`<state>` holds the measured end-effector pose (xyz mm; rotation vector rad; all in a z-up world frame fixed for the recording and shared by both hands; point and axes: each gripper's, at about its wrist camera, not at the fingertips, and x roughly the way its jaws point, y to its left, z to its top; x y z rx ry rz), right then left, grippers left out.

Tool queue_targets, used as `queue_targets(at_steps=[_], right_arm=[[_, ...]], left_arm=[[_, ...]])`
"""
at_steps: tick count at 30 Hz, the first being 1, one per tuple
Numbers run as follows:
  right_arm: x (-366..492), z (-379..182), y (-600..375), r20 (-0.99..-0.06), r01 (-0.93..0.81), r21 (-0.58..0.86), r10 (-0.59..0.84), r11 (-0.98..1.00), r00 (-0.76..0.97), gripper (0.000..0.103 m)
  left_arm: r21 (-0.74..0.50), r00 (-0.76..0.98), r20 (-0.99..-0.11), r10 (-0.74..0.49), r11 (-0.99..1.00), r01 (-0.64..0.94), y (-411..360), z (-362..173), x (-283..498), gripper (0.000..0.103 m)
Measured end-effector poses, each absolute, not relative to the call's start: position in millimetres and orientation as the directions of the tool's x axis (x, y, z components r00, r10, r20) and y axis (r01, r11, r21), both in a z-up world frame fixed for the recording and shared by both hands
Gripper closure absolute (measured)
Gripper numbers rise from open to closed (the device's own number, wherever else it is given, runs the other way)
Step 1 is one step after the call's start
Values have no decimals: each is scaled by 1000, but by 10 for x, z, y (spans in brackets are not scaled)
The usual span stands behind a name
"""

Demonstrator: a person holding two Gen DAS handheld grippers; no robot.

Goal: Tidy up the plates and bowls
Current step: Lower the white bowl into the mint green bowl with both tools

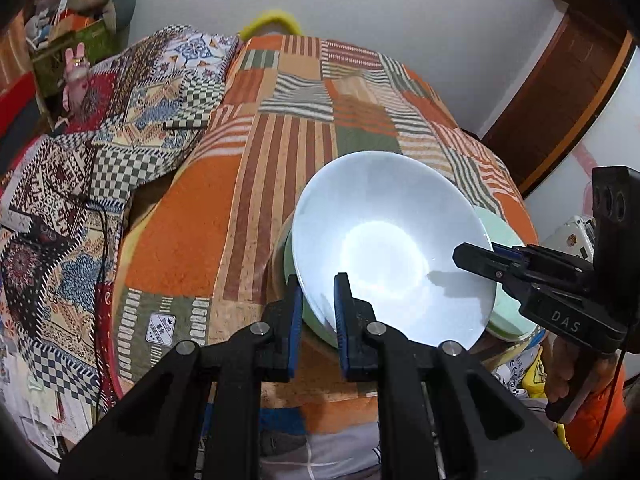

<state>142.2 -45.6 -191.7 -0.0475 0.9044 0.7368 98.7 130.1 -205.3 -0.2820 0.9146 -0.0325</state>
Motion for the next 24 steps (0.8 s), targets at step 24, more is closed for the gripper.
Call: queue_targets(at_steps=[24], right_arm=[[1440,-2035,-295,-765,-617,187,507,764,396,84]], left_arm=[[-223,576,-808,-127,970,-99,1310,-2287,1093,89]])
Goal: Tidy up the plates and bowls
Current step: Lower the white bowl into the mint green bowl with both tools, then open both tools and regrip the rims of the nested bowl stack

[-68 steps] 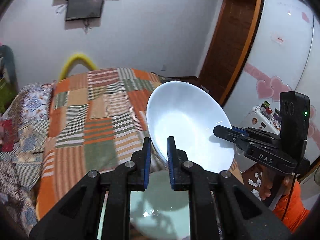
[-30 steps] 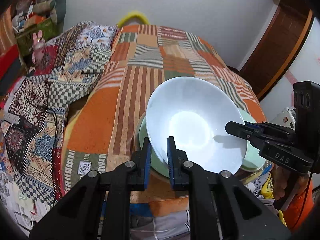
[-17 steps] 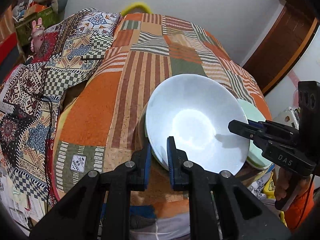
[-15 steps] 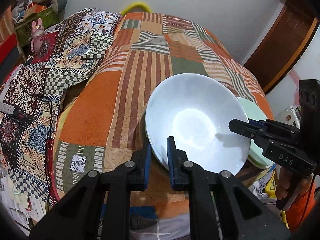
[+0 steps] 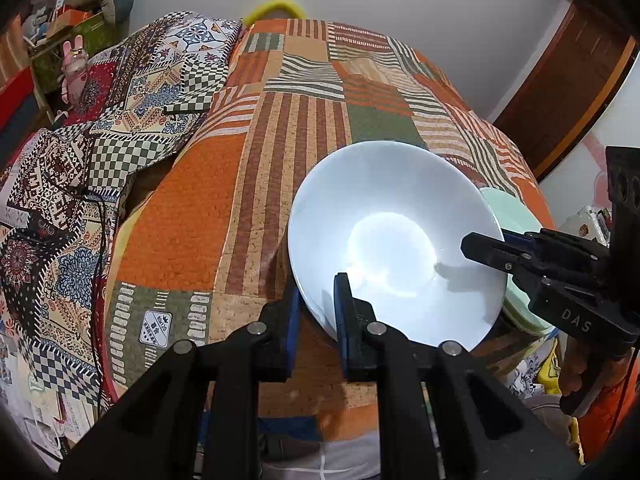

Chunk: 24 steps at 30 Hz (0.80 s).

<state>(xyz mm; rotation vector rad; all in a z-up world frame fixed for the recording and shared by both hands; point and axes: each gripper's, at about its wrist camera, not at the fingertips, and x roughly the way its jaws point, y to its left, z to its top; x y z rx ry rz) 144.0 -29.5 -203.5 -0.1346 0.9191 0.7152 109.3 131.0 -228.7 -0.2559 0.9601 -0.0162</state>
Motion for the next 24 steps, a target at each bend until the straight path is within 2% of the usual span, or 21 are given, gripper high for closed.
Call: queue_targets(at_steps=[11,20,22,24], right_arm=[[1388,-1910,-290,-761,-617,78,446,783,470,83],[1407,-1774,-406,-729,-619,109,486,778,482,76],[1420,-1769,-434,-727,-613,121,490,780,481,73],[1433,-1764,-472,-722,-604,131,493,786,486,64]], left_arm=[[-215,571,-811,-126,972,-91,1295,-2292,1120,89],[-208,616,-780,-110,974,-89,1319,-2109,1043,89],[-204,639,-762,-103,975,-85,1335,-2011,1003,85],[-197,651,-753,-97,977,-83,1362,-1949,983,79]])
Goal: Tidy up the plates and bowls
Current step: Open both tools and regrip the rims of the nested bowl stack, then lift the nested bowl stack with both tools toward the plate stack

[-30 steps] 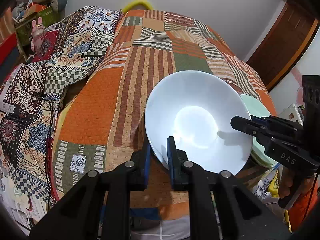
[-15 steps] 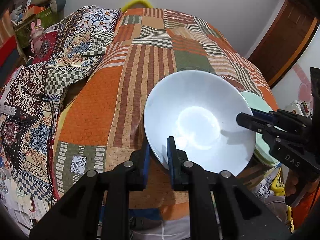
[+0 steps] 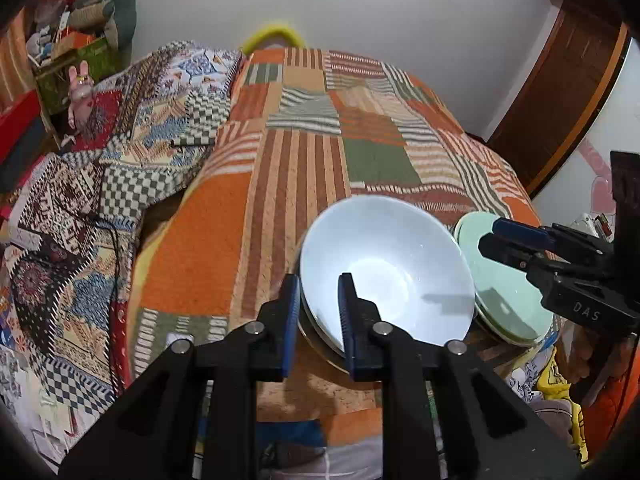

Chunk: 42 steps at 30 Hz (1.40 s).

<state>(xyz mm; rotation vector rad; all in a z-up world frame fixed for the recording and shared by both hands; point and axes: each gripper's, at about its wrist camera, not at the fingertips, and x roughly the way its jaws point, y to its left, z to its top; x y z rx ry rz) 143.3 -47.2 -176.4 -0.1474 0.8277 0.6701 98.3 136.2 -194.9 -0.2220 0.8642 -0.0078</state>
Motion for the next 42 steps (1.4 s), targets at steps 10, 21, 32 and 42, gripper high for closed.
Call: queue_targets(at_steps=[10,21,32,42], right_arm=[[1522,-1933,-528,-745,-585,201,510,786,430,56],[1592,-2171,-452,-777,-580,243,514,778,363,56],[1694,-2312,-371,-780,-586,316,556,746,287,63],[1690,-2316,-397,-775,-563,331,558,757,295,73]], left_arm=[[-265,589,-795,-146,957,-121,1532,-2236,1063,53],[-349,548,-803,-232,930,-118,1596,-2504,1168,53],[-450,523,-784,-334,886,-108,1662,-2664,1261,54],[-468,528,-773,-351,878,-101,1603,-2631,1250,70]])
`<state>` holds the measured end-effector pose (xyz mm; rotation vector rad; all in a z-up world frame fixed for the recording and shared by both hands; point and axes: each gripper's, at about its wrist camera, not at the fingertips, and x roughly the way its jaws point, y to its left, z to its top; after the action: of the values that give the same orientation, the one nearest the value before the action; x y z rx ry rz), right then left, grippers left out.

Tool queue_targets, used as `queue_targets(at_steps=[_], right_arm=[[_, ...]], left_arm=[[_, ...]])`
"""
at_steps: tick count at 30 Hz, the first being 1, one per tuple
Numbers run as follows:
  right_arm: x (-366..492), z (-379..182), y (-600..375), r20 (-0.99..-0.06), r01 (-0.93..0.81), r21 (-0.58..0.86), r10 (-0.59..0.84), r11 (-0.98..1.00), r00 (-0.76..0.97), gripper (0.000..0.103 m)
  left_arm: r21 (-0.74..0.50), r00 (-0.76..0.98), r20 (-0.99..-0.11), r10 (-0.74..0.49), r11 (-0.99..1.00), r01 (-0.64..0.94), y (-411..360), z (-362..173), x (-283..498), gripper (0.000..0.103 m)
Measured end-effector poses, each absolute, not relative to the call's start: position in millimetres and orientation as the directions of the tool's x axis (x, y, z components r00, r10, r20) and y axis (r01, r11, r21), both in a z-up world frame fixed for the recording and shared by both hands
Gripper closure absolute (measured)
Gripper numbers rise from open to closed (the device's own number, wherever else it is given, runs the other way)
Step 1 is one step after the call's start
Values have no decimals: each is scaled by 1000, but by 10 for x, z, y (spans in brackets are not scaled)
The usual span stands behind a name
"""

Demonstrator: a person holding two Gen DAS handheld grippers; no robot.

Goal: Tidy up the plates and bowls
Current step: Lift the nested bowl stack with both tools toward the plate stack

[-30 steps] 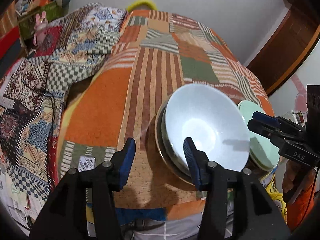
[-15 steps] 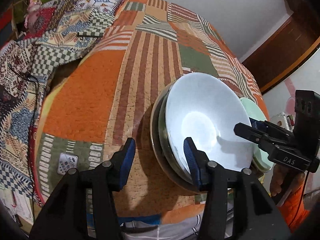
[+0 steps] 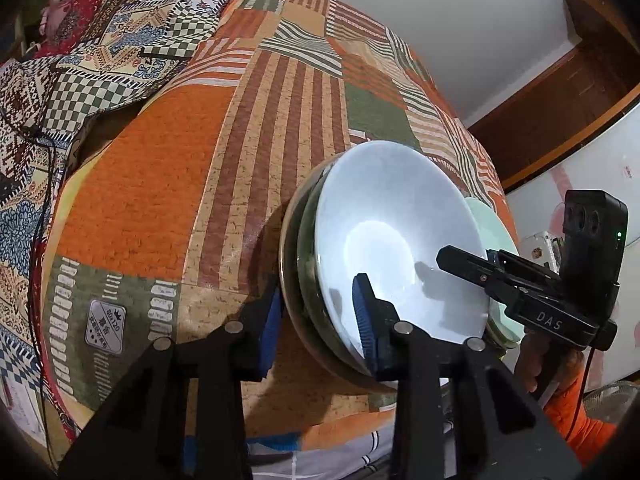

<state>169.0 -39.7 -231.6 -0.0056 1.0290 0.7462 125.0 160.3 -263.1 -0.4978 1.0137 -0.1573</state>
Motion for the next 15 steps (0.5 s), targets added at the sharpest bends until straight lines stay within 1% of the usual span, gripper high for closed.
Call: queue_targets(at_steps=[7,15], right_arm=[[1672,-2274,-374,-776,-574,310,550,758,308,74],[1646,-2263,-369,-769,-575,329,566,749,297,75]], left_arm=[[-452,528,-784,-327,884,-122,1587,-2590,1211,70],[-423,550,-785,-286,895,-139,1586,-2494,1154,70]])
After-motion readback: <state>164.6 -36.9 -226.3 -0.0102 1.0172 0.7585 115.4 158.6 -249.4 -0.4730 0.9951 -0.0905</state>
